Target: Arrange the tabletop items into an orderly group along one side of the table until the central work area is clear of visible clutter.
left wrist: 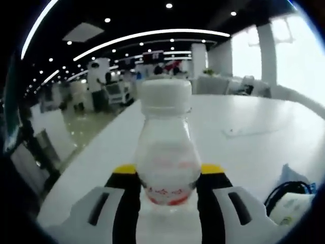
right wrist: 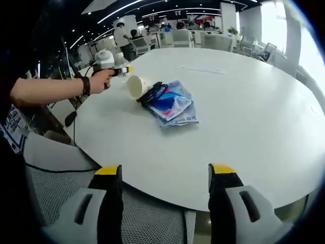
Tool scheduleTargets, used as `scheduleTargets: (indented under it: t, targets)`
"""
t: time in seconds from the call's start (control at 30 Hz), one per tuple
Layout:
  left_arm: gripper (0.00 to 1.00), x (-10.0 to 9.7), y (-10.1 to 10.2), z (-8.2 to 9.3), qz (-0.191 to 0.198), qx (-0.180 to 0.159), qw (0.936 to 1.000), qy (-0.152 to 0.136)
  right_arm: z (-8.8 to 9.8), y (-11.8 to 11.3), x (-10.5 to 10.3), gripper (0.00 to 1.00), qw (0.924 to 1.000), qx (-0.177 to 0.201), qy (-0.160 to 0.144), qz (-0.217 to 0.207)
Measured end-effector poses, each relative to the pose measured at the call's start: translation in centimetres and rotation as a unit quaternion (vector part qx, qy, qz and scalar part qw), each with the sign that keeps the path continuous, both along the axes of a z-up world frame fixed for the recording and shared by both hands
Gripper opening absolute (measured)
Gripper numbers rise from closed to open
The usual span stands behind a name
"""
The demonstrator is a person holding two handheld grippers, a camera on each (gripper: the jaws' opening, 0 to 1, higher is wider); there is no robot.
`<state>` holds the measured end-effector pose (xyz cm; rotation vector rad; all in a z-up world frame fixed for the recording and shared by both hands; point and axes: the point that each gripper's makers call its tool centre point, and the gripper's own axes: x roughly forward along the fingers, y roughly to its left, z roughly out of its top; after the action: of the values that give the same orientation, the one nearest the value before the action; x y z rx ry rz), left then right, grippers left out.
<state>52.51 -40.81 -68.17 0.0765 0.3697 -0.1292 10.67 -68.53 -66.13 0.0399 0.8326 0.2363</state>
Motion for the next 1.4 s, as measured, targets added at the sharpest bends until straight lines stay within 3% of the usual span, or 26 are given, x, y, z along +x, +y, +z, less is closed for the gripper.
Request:
scheduleTargets:
  t: [0.2,0.27,0.33,0.5,0.67,1.0,1.17,1.4]
  targets:
    - [0.45,-0.4,0.0,0.2,-0.016,-0.026,0.9995,0.008,0.0,0.0,0.0,0.68,1.0,0.0,-0.002,0.002]
    - [0.54,-0.7,-0.1,0.8,-0.022,-0.035,0.9992,0.002,0.0,0.0,0.1,0.68,1.0,0.0,-0.003,0.002]
    - [0.55,-0.8,0.0,1.7,-0.027,-0.041,0.9987,-0.011,0.0,0.0,0.1,0.68,1.0,0.0,-0.004,0.002]
    - [0.59,-1.8,0.1,2.3,-0.049,-0.03,0.9983,-0.005,0.3,0.0,0.2,0.68,0.9999,0.003,-0.012,-0.002]
    - [0.7,-3.3,-0.4,2.5,-0.077,-0.032,0.9965,0.007,0.4,0.1,0.3,0.68,0.9998,0.007,-0.017,0.0]
    - [0.75,-9.2,-1.7,2.7,-0.142,-0.036,0.9885,0.039,0.6,0.7,0.3,0.69,0.9996,0.012,-0.024,0.014]
    - [0.77,-14.0,-2.6,2.4,-0.194,-0.017,0.9784,0.068,0.8,0.9,0.4,0.69,0.9991,0.021,-0.032,0.017]
    - [0.75,-20.1,-3.0,2.4,-0.206,-0.033,0.9725,0.102,0.5,0.2,0.7,0.69,0.999,0.032,-0.032,0.007]
